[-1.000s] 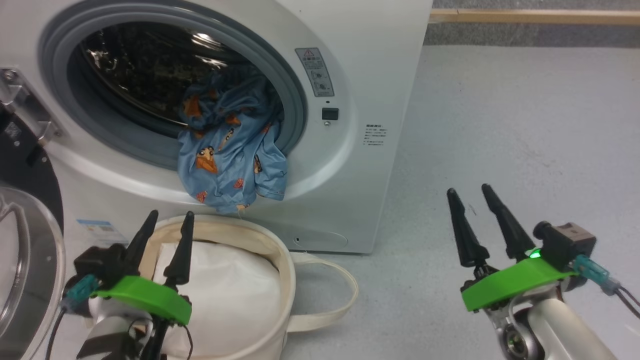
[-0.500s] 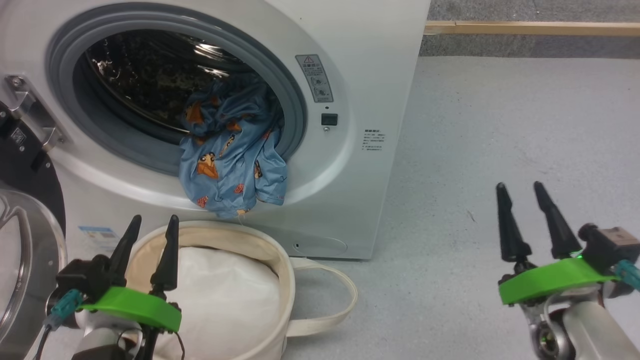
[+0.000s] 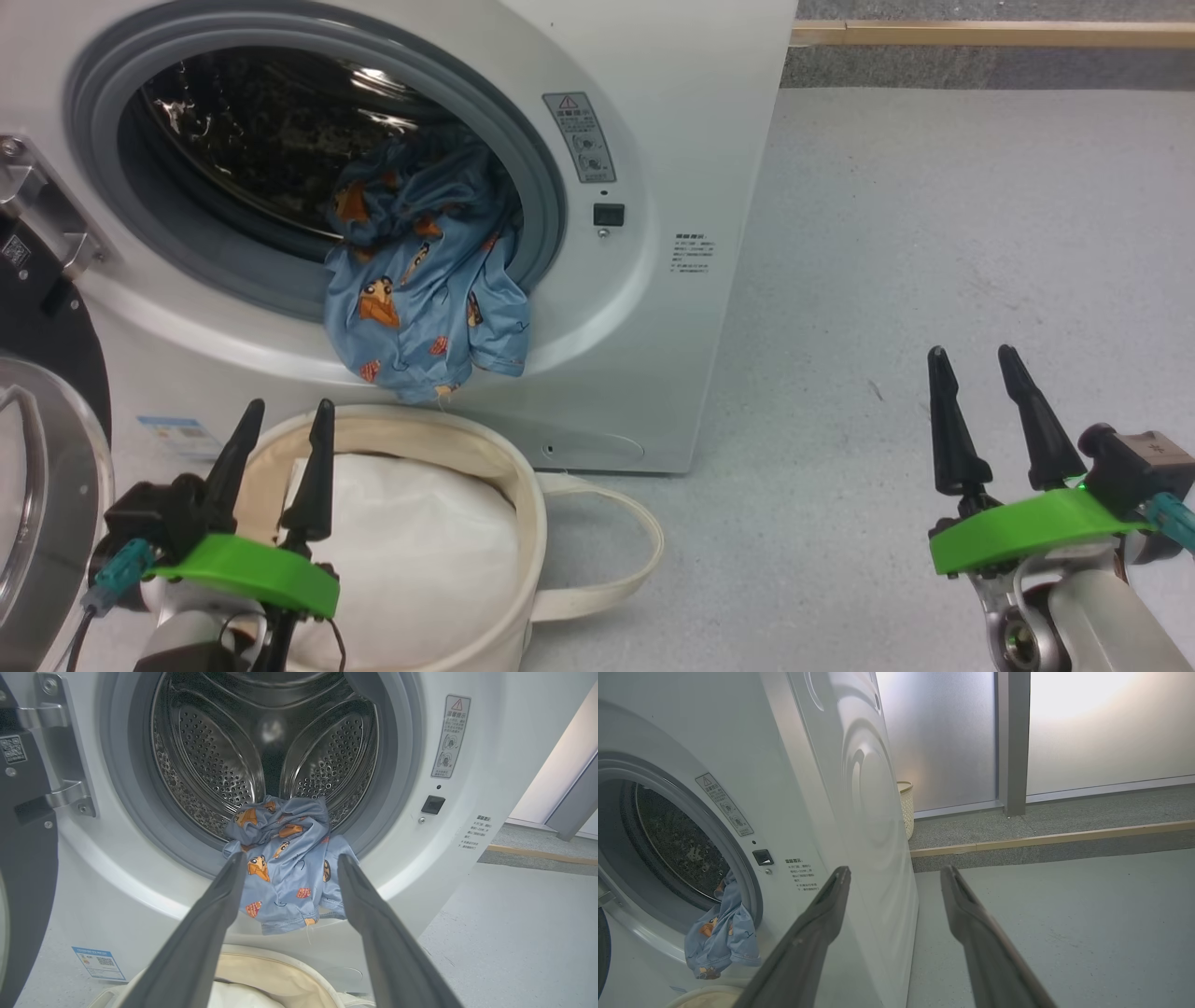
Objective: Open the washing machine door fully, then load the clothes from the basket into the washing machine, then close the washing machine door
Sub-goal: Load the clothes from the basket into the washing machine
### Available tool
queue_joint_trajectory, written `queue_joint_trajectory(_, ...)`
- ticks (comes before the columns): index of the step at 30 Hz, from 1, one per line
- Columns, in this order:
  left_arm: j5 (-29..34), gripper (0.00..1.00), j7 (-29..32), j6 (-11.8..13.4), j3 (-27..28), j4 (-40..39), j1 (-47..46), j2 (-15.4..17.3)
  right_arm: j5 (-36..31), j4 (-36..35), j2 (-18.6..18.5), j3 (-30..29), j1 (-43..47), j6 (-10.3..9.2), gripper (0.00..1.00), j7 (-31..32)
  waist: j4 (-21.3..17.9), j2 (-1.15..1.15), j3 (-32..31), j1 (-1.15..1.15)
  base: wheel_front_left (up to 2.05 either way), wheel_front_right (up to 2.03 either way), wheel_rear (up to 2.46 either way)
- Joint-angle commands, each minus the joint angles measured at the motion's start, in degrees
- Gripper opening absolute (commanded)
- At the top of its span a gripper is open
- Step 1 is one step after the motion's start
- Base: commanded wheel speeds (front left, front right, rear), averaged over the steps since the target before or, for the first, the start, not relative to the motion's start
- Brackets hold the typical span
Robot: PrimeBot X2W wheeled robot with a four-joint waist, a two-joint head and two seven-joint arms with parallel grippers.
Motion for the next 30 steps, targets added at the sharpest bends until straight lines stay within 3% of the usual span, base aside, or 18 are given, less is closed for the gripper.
queue_joint_trajectory(1, 0.5, 1.0, -0.3, -0.3, 2.2, -1.8, -2.4, 1.0, -0.5, -2.0, -0.2, 0.7, -0.9, 0.31, 1.0, -0.7, 0.0, 0.0, 0.1, -0.01, 0.0, 0.0, 0.0)
queue_joint_trajectory(11, -1.3, 1.0, -0.3, -0.3, -0.3, 4.5, -5.4, 0.8, -0.7, -3.2, 0.3, 1.2, -2.3, 0.31, 1.0, -0.7, -1.4, 0.0, 4.0, -0.01, 0.0, 0.0, 0.0)
queue_joint_trajectory(17, -1.7, 1.0, -0.3, -0.3, -4.3, 15.5, -12.7, 2.4, -1.7, -4.5, 0.6, 1.6, -4.1, 0.31, 1.0, -0.7, -4.8, 0.0, 9.0, -0.01, 0.0, 0.0, 0.0)
queue_joint_trajectory(30, -4.8, 1.0, -0.3, -0.3, -10.9, 26.9, -26.2, 6.5, -4.0, -6.8, 2.4, 1.2, -7.0, 0.31, 1.0, -0.7, -11.1, 0.0, 18.9, -0.01, 0.0, 0.0, 0.0)
